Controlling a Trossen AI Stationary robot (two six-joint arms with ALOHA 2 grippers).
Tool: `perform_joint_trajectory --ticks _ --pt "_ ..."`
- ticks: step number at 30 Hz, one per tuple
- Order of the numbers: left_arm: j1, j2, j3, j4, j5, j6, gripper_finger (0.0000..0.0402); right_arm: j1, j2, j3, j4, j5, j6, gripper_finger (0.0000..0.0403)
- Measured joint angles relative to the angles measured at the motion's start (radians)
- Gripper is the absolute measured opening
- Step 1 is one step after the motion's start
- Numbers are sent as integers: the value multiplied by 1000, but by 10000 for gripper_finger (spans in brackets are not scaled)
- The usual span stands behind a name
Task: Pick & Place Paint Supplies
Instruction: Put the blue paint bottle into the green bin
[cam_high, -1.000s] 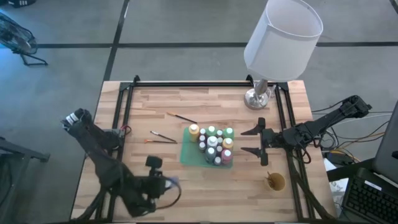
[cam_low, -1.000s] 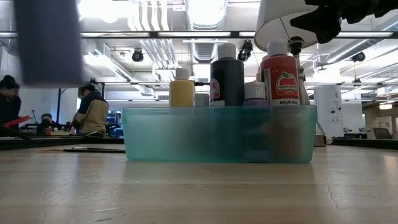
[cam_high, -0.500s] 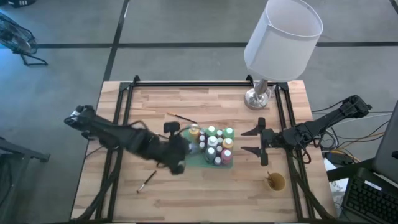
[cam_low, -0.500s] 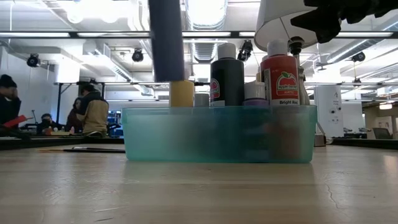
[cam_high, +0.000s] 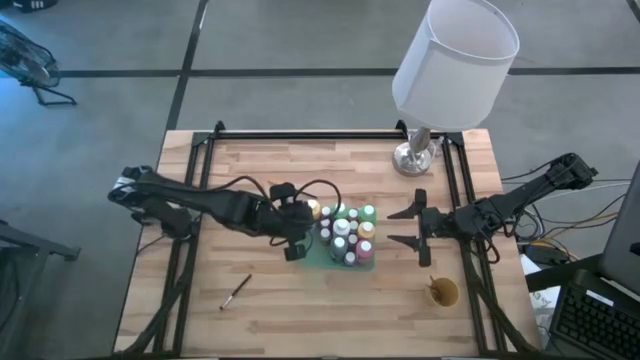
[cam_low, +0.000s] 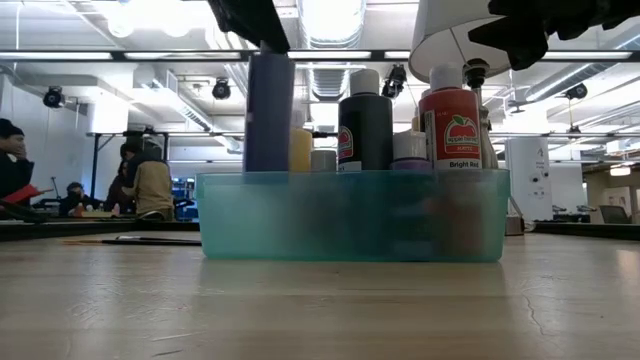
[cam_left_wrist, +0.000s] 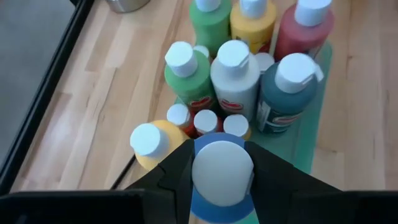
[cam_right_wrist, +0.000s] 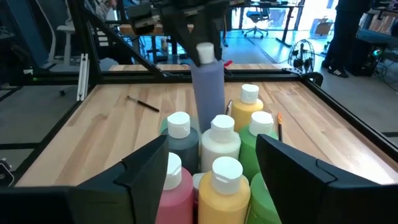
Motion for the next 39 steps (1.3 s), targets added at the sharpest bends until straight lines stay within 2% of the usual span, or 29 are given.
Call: perform_joint_trajectory --ticks 15,23,28,39 --pt "94 0 -150 187 84 26 127 0 0 -5 0 0 2 275" --pt "140 -3 -267 357 151 28 127 0 0 -7 0 0 8 289" --pt "147 -6 -291 410 175 51 127 0 0 -7 0 0 10 295" --pt "148 -6 -293 414 179 85 130 0 0 -10 0 0 10 268"
